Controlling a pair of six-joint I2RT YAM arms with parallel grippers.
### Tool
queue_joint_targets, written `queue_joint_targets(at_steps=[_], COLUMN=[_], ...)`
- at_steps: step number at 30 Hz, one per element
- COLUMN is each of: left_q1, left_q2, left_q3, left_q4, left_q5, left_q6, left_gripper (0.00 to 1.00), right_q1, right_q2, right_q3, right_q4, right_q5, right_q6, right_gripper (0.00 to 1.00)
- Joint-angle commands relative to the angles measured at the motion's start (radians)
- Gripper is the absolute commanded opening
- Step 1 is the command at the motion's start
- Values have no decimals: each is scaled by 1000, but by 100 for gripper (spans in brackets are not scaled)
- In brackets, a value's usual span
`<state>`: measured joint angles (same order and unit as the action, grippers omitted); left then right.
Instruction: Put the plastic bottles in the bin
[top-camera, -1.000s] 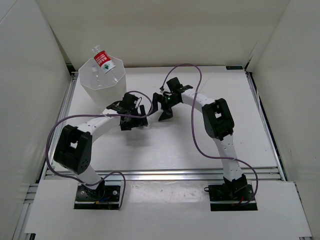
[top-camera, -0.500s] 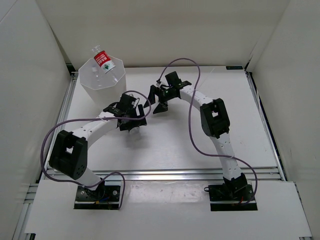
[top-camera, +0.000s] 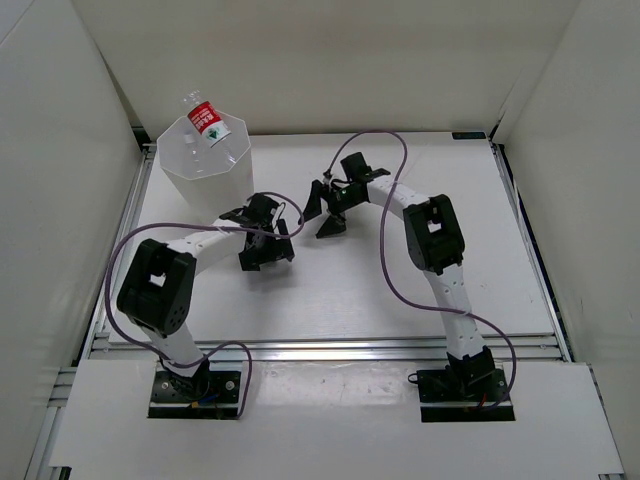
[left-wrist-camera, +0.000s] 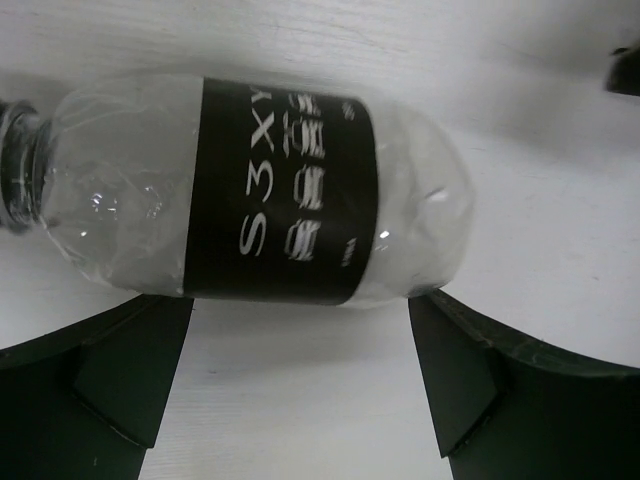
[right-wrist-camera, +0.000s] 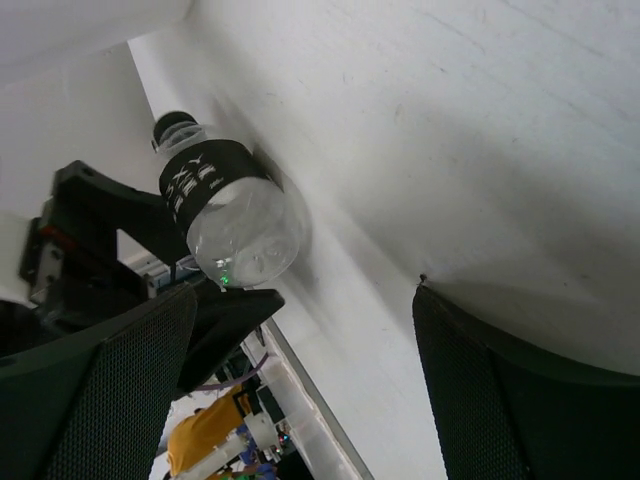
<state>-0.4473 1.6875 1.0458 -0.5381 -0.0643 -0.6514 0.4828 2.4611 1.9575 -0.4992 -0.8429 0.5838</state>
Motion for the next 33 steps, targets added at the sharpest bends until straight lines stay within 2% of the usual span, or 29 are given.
queue_joint_targets(at_steps=[1, 8, 14, 19, 21, 28, 33], left_q1=[15, 36, 45, 65, 65, 65, 53], left_q2=[6, -5, -77, -166, -201, -166, -98], left_q3=[33, 22, 34, 5, 5, 66, 98], left_q4=[-3, -13, -22, -60, -69, -224, -246], left_q5=[-6, -26, -62, -140, -160, -322, -402], left_q6=[-31, -40, -31, -67, -54, -24, 18], left_gripper=[100, 100, 100, 100, 100, 100, 100], right_q1=[-3, 19, 40, 60, 60, 79, 79], right_q2=[-24, 16, 71, 134, 154, 165, 165], right_q3=[55, 104, 171, 257, 282, 271, 253], right_q4=[13, 2, -22, -22, 6, 94, 142], right_q5=[-51, -65, -56, -45, -84, -116, -139], right_q6=[-4, -4, -4, 74, 109, 200, 261], right_gripper=[92, 92, 92, 83, 83, 89, 90])
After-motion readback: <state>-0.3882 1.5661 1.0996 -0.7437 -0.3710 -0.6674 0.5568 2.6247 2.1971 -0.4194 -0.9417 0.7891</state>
